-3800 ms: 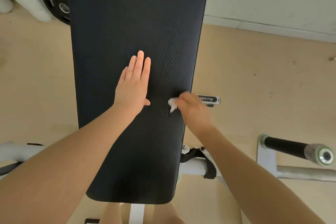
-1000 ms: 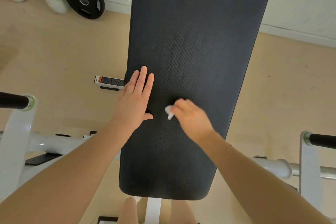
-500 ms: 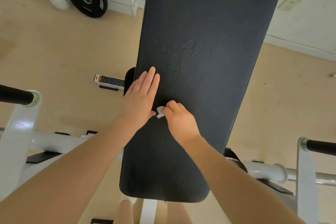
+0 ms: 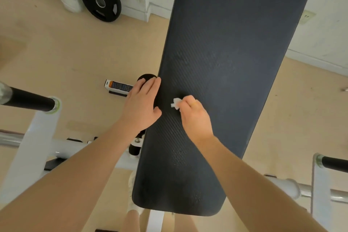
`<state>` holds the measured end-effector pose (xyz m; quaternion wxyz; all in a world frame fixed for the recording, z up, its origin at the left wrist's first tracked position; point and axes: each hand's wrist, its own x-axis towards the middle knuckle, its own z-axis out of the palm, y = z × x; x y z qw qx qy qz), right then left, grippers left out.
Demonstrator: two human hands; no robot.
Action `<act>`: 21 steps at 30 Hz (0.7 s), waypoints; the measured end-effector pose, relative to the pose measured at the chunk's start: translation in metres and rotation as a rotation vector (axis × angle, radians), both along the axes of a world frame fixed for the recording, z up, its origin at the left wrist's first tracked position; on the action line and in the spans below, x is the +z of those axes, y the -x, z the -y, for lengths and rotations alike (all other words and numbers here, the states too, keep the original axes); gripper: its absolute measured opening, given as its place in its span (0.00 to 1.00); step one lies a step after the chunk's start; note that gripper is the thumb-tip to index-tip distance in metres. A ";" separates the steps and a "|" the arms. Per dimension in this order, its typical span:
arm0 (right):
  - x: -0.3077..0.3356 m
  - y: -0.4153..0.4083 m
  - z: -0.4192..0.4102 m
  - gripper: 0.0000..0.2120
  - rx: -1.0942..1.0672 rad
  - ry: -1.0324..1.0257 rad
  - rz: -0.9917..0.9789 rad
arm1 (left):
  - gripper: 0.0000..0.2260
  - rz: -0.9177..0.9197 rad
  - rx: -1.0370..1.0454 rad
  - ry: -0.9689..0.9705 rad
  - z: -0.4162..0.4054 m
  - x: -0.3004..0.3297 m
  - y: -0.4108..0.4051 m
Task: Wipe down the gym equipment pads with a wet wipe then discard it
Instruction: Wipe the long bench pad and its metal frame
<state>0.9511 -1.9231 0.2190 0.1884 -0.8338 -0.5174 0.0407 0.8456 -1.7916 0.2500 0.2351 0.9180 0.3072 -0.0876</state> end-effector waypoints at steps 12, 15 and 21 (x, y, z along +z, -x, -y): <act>0.036 -0.057 -0.103 0.08 -0.284 -0.227 0.047 | 0.28 0.133 0.168 0.166 -0.031 0.001 -0.002; 0.014 -0.021 -0.067 0.12 -0.051 -0.128 0.078 | 0.27 0.125 0.113 0.236 -0.031 -0.001 -0.007; 0.037 -0.038 -0.075 0.11 0.102 0.046 0.106 | 0.30 0.104 0.010 0.330 -0.044 0.006 -0.007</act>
